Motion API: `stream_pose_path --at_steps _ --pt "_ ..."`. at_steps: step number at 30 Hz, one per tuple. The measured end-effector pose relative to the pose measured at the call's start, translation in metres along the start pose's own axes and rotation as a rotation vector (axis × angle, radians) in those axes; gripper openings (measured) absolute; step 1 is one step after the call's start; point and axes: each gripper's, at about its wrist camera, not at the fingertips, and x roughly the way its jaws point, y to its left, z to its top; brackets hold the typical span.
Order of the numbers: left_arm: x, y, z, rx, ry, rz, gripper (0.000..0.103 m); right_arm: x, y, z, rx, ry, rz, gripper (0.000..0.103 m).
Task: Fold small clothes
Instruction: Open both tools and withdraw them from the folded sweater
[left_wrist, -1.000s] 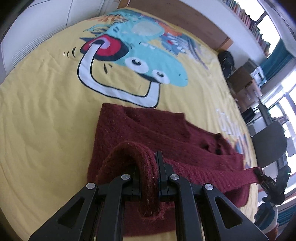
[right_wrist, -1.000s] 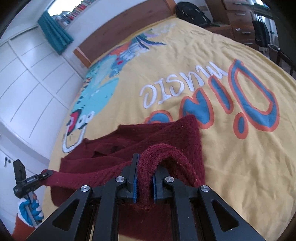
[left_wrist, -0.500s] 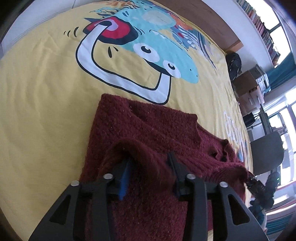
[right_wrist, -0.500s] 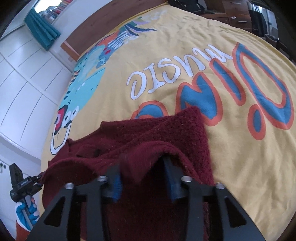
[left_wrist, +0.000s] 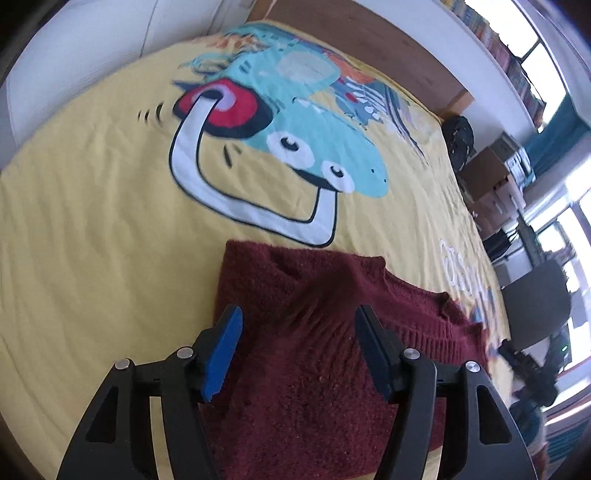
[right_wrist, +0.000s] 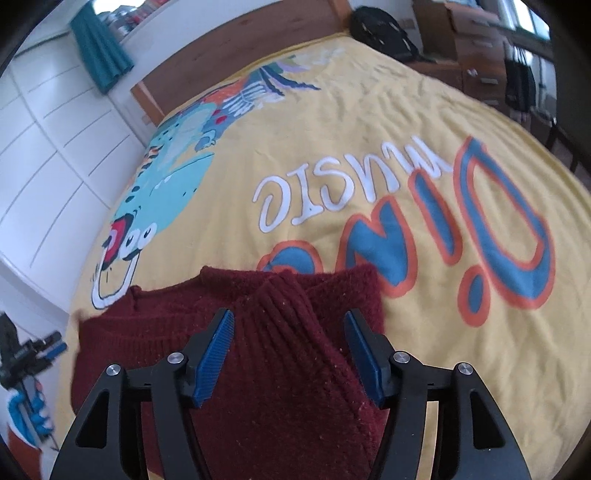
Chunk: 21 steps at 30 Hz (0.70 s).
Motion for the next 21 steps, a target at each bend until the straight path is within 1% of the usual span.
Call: stream_pose_path --at_steps 4,7,9,12,16,18,21 --pt "0.007 -0.023 -0.003 0.082 -0.005 0.003 0.058 0.007 0.02 -0.002 -0.081 0.008 0.001 0.064" --pt "0.023 -0.038 -0.008 0.13 0.016 0.01 0.058 0.019 0.035 -0.006 -0.138 0.026 0.001 0.064" --pt "0.037 -0.041 -0.012 0.146 0.037 0.011 0.058 0.03 0.04 -0.009 -0.159 0.041 -0.003 0.064" --pt "0.059 -0.042 -0.016 0.149 0.066 0.019 0.058 0.045 0.041 -0.014 -0.17 0.065 -0.017 0.064" --pt "0.082 -0.03 -0.025 0.149 0.104 0.062 0.058 0.061 0.032 -0.022 -0.17 0.098 -0.043 0.064" --pt "0.088 -0.025 -0.028 0.151 0.113 0.068 0.058 0.064 0.027 -0.026 -0.177 0.11 -0.051 0.064" --pt "0.086 -0.023 -0.029 0.154 0.111 0.061 0.058 0.059 0.024 -0.027 -0.191 0.111 -0.065 0.064"
